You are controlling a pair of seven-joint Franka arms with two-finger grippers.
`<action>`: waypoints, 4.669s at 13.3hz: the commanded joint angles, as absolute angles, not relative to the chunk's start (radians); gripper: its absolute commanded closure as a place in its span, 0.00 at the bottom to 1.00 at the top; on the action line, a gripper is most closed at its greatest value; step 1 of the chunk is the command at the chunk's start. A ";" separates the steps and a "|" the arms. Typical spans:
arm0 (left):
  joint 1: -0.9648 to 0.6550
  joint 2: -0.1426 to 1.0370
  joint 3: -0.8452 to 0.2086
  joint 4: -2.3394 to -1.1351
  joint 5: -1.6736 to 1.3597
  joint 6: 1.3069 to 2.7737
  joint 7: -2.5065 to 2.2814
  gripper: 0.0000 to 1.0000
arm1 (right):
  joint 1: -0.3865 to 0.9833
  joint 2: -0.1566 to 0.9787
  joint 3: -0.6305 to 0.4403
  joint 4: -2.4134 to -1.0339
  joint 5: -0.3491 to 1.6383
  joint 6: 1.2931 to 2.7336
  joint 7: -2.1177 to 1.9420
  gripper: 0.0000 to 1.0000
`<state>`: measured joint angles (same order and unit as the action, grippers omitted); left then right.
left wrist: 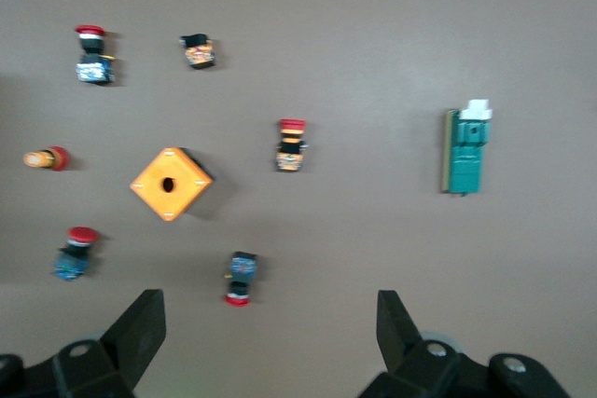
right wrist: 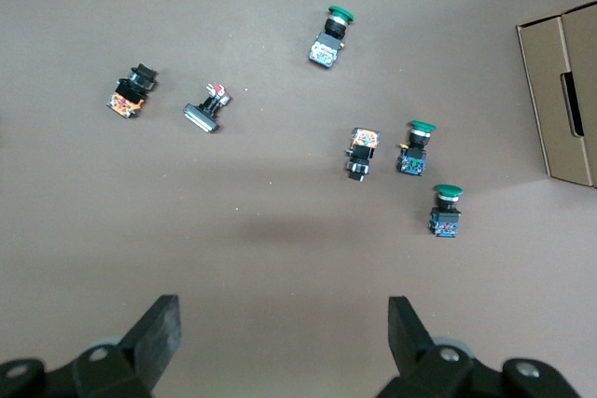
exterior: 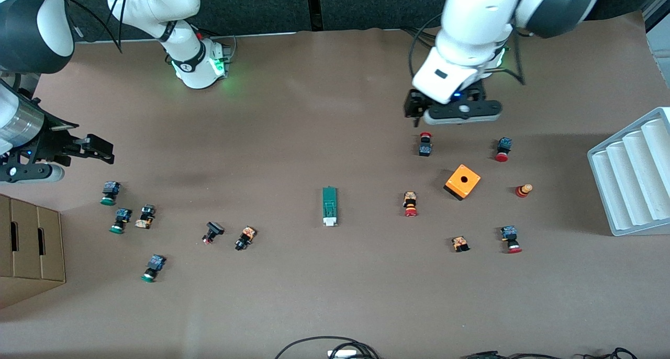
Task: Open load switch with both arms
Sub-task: 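Move the left gripper over the green load switch, then reach the right gripper to the green switch and grip its body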
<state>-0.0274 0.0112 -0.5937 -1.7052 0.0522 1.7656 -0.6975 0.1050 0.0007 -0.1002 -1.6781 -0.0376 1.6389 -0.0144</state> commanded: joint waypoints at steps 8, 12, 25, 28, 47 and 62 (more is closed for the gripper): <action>-0.219 0.181 -0.664 -1.686 0.355 1.905 -1.122 0.00 | 0.109 0.012 -0.107 -1.655 -0.021 1.638 -0.017 0.00; -0.340 0.274 -0.664 -1.686 0.559 1.937 -1.357 0.00 | 0.109 0.012 -0.107 -1.655 -0.020 1.638 -0.017 0.00; -0.581 0.691 -0.660 -1.687 1.423 1.937 -2.040 0.00 | 0.103 0.012 -0.109 -1.655 -0.025 1.640 -0.017 0.00; -0.581 0.802 -0.654 -1.706 1.713 1.936 -2.259 0.00 | 0.098 0.015 -0.112 -1.655 -0.018 1.640 -0.015 0.00; -0.859 0.976 -0.348 -1.677 1.997 1.848 -2.592 0.17 | 0.273 0.389 -0.098 -1.407 0.124 1.674 0.461 0.00; -0.859 0.994 -0.325 -1.675 2.029 1.850 -2.592 0.20 | 0.580 0.856 -0.110 -1.128 0.431 2.052 1.664 0.00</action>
